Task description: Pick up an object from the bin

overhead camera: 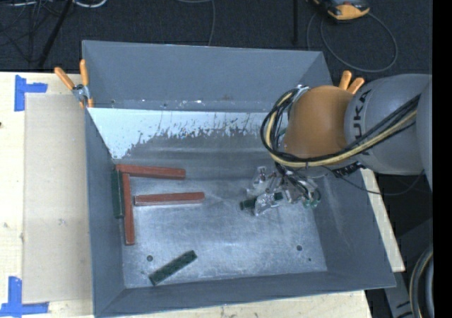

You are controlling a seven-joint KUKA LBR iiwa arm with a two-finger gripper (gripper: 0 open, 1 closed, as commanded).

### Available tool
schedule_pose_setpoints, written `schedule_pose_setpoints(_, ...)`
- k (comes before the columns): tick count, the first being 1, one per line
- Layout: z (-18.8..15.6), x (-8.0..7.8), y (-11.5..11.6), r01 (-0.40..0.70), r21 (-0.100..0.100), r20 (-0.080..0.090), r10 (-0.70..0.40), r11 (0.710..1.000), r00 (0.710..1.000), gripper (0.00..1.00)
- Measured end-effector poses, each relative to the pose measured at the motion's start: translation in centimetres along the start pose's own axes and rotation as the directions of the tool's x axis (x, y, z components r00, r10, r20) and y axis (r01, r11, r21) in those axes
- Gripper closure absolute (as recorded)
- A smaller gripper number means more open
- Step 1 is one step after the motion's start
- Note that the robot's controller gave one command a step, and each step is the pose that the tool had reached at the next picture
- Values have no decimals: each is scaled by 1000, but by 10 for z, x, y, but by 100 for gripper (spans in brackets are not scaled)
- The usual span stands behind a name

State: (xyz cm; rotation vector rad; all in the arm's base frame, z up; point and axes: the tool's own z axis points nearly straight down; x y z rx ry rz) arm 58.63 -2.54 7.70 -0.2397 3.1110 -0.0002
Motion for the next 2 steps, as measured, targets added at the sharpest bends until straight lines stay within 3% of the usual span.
schedule_pose_setpoints(1,0,0,0,0,0,0,0,1000,1000,100)
schedule_pose_setpoints(2,-172,-27,-17,36,0,-12,-36,999,999,100)
